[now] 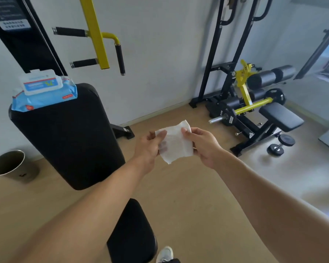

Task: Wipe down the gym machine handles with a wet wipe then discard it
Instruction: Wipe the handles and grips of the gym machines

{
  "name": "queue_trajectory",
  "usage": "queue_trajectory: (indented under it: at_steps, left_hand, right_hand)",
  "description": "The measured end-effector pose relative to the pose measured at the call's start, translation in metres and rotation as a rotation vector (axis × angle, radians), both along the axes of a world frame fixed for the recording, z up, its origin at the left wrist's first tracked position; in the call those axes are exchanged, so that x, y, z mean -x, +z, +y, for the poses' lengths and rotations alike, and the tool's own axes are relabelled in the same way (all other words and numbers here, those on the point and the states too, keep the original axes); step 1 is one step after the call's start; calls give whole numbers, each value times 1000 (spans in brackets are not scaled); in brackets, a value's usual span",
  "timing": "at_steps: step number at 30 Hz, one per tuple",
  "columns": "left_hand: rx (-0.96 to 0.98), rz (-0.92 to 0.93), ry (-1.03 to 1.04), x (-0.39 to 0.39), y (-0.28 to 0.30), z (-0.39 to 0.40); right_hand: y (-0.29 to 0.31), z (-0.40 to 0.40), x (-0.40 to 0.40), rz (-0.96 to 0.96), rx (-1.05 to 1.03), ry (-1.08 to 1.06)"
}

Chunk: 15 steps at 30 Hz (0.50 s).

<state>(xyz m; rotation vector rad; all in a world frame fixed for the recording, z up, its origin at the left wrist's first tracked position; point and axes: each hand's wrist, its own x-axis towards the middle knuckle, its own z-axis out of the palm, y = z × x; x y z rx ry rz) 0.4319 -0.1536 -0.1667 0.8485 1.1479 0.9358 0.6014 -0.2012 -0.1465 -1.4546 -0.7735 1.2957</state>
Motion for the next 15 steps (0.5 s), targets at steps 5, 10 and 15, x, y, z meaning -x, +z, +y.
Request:
queue_trajectory:
  at_steps: [5, 10, 15]
  left_hand:
    - [-53, 140, 55, -18, -5, 39]
    - [-123, 249, 147, -19, 8, 120]
    - [-177, 332, 298, -4, 10, 212]
  right_hand:
    - [-3, 47, -17, -22, 75, 91]
    - [7, 135, -16, -67, 53, 187]
    - [7, 246, 1, -11, 39, 201]
